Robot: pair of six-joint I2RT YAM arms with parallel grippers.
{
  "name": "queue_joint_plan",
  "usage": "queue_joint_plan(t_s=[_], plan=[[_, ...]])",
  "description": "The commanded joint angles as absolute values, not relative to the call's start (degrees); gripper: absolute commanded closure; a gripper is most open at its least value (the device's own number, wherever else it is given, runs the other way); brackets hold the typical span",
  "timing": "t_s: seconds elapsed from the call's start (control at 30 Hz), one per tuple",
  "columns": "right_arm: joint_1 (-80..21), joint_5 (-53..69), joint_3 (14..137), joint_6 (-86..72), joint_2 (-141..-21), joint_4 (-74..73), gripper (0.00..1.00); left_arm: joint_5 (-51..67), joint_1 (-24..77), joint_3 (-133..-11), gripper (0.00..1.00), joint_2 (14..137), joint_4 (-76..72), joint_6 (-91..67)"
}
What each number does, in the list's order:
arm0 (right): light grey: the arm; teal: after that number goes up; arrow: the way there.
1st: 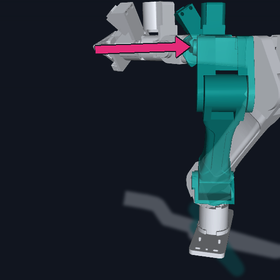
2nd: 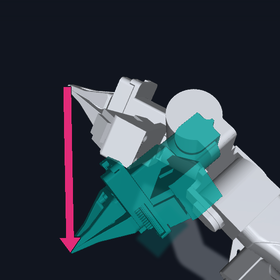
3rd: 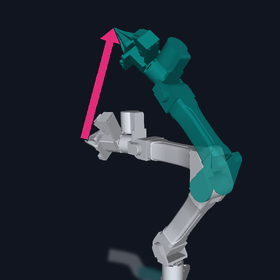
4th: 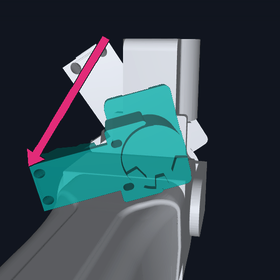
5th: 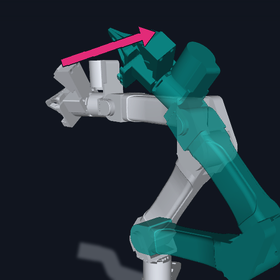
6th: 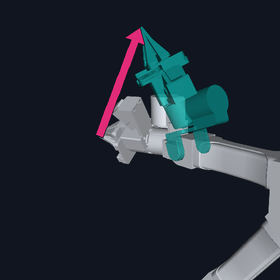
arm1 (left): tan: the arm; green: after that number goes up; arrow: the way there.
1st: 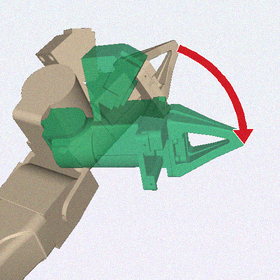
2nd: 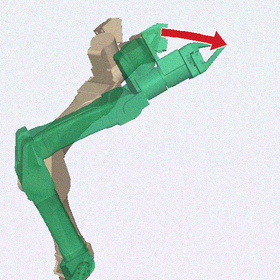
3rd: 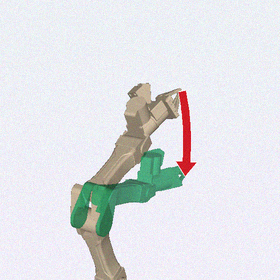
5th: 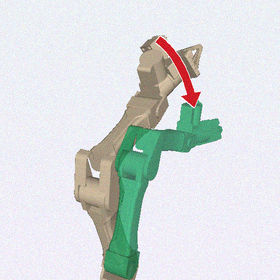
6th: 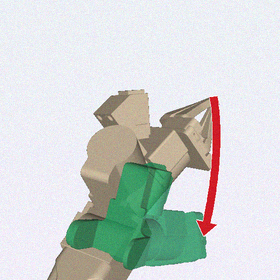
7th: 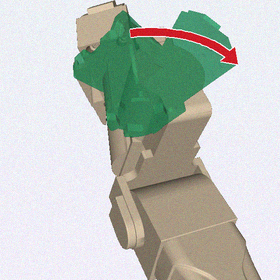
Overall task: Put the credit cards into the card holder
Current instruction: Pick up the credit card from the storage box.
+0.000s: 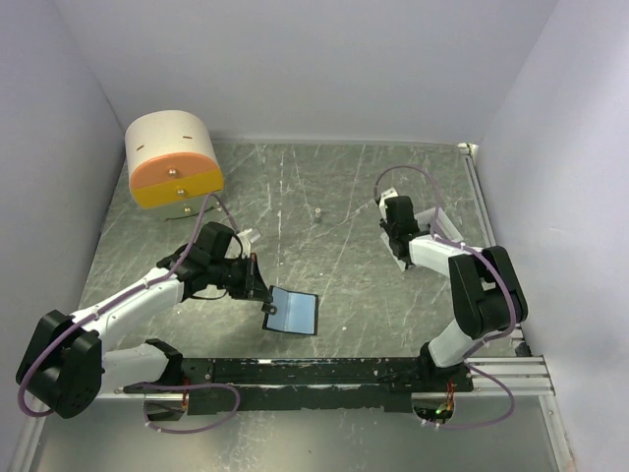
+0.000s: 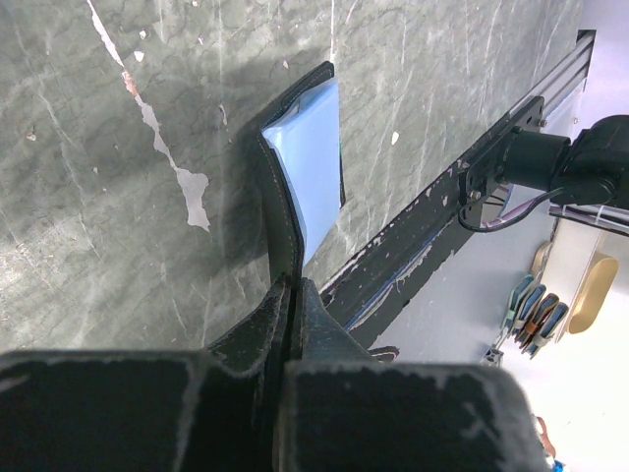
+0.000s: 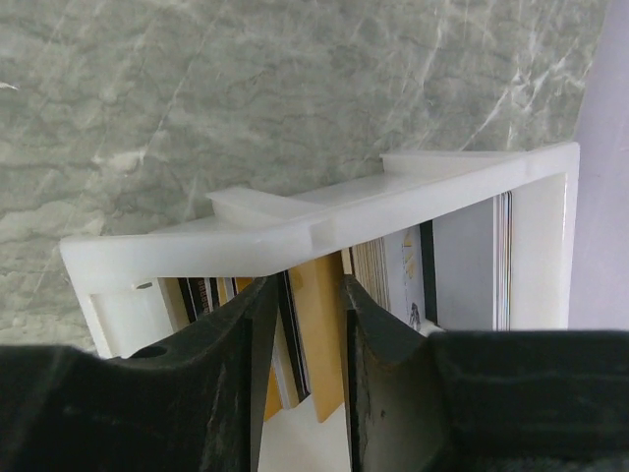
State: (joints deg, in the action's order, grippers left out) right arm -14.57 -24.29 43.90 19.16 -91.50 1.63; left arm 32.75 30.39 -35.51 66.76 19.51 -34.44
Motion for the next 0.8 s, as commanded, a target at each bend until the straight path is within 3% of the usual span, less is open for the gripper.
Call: queue_joint_plan(t_s=[0.0,0.17,0.33,0.4,0.5,0.6,0.7,0.77], plan=[[-15.29,-30.96,42.55,19.91,-93.86,5.54,0.68,34.60,30.14,-35.29,0.93,65.97,17.64,-34.50],[-15.38,-35.63,41.83,22.12,-96.03,8.70,0.70,34.59,30.14,-35.48,0.93,66.17,17.57,-34.32],[-15.46,-36.74,42.60,22.42,-95.00,8.88,0.91,34.61,30.13,-35.25,0.93,65.75,17.51,-34.52],[-15.70,-35.41,43.23,22.13,-93.58,7.67,0.95,34.72,30.13,-35.32,0.93,65.87,17.57,-34.49],[-16.08,-33.25,44.20,20.55,-92.06,4.79,0.94,34.67,30.12,-35.48,0.93,66.24,17.59,-34.29],[-16.08,-30.21,44.24,18.71,-91.14,2.38,0.85,34.71,30.15,-35.45,0.93,66.22,17.51,-34.33],[-16.08,-29.61,43.45,18.68,-90.98,2.11,1.00,34.78,30.15,-35.41,0.93,66.16,17.41,-34.34],[-16.08,-29.54,43.82,18.74,-91.13,1.24,1.00,34.93,30.15,-35.42,0.93,66.33,17.48,-34.29]])
